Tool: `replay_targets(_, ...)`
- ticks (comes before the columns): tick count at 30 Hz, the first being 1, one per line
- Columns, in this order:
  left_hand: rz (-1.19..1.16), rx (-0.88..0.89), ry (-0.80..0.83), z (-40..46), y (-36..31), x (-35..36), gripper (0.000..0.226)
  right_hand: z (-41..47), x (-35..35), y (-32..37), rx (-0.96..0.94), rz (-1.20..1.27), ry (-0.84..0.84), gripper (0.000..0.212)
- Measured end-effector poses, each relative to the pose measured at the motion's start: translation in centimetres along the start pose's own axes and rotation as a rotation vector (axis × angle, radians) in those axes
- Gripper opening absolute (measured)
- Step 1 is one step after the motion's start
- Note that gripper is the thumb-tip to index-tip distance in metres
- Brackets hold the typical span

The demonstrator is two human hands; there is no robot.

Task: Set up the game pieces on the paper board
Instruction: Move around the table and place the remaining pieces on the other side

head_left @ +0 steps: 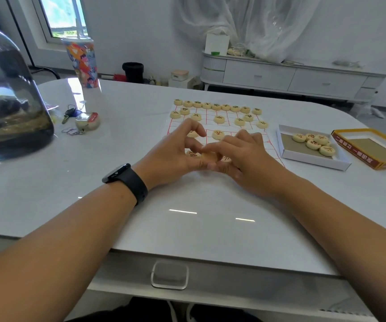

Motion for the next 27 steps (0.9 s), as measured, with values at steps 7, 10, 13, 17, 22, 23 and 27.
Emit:
replay_targets(7, 0.036, 0.027, -0.051, 0.2, -0.3, 0.2, 0.061, -1.3, -1.9, -2.5, 0.143, 0.146, 0.017, 0.039)
replay_targets(10, 0.076, 0.034, -0.093, 0.1, -0.2, 0.1, 0.058, -3.6, -3.1, -6.7, 0.303, 0.157, -0.028, 0.038)
replay_targets(13, 0.112, 0.069, -0.106, 0.0, 0.0, 0.0, 0.051, -6.1, -3.8, -9.5, 0.384, 0.106, -0.014, 0.044)
replay_targets(17, 0.147, 0.11, -0.095, 0.1, 0.0, 0.3, 0.043, -7.4, -3.7, -9.9, 0.4, 0.11, 0.043, 0.041)
replay_targets(22, 0.165, 0.135, -0.083, 0.2, 0.0, 0.5, 0.035, -7.1, -2.6, -9.9, 0.387, -0.023, 0.174, 0.055)
replay_targets(23, 0.165, 0.134, -0.084, 0.3, 0.0, 0.5, 0.035, -7.2, -2.5, -10.1, 0.392, -0.035, 0.19, 0.059)
replay_targets(27, 0.176, 0.134, -0.084, 0.3, -0.1, 0.4, 0.036, -6.8, -2.2, -9.9, 0.408, -0.074, 0.228, 0.061)
Point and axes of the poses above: each hand's wrist, its own z-axis towards the middle knuckle, its own x-axis out of the palm, y = z × x, the point moved 3 cm from there along z, towards the middle knuckle, and after that the axes turned 14 degrees about -z, right-handed, at the moved point
